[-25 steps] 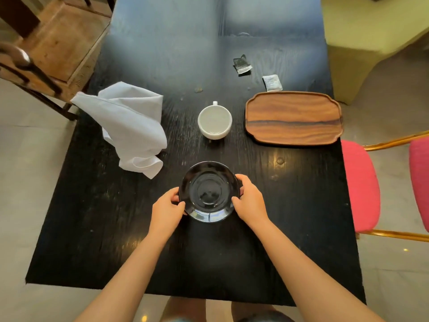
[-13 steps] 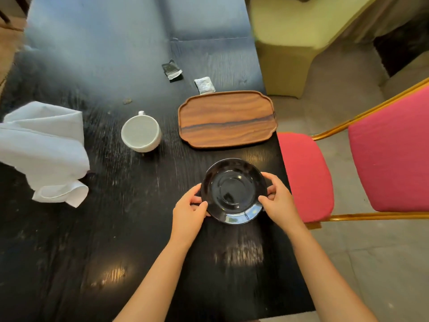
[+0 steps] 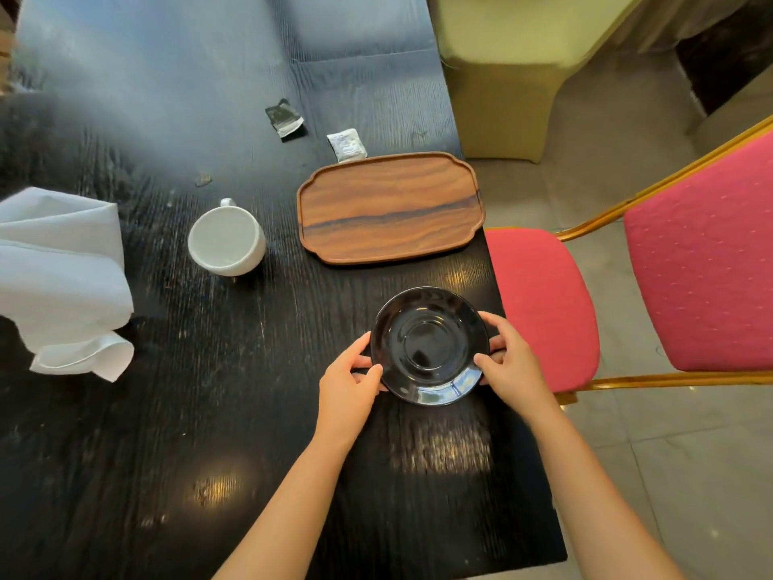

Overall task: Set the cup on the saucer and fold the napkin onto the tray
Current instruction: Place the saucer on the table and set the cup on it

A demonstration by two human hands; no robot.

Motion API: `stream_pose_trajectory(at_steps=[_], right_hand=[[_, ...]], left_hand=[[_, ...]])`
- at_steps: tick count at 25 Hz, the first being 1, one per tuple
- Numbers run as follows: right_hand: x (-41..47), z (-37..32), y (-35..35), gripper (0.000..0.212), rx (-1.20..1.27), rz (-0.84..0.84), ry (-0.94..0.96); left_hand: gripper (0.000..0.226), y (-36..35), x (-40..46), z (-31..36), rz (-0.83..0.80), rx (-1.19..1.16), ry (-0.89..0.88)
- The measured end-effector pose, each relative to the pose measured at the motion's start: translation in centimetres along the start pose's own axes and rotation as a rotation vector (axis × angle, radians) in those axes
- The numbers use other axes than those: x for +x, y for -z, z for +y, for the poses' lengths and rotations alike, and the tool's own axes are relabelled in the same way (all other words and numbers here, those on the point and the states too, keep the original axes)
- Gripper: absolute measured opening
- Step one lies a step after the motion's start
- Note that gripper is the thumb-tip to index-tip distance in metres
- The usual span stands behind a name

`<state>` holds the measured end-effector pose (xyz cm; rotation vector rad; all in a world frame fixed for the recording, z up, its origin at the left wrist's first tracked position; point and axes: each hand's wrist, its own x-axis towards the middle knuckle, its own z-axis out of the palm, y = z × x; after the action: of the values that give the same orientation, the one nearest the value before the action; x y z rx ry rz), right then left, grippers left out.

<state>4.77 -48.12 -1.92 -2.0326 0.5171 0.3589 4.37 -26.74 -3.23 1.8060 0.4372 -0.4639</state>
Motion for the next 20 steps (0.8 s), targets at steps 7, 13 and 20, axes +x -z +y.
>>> stream_pose_trajectory(at_steps=[7, 13, 20], right_hand=[[0.1, 0.1, 0.6, 0.059, -0.002, -0.069, -0.004], [0.2, -0.7, 1.3, 0.056, -0.113, -0.037, -0.090], [1.8, -10.2, -4.4, 0.047, -0.534, 0.197, 0.420]], left_hand=[[0.054, -0.4, -0.6, 0.4, -0.034, -0.033, 0.002], [0.053, 0.6, -0.8, 0.5, -0.060, 0.012, 0.005], [0.038, 11.0, 1.5, 1.3, 0.384, 0.462, -0.417]])
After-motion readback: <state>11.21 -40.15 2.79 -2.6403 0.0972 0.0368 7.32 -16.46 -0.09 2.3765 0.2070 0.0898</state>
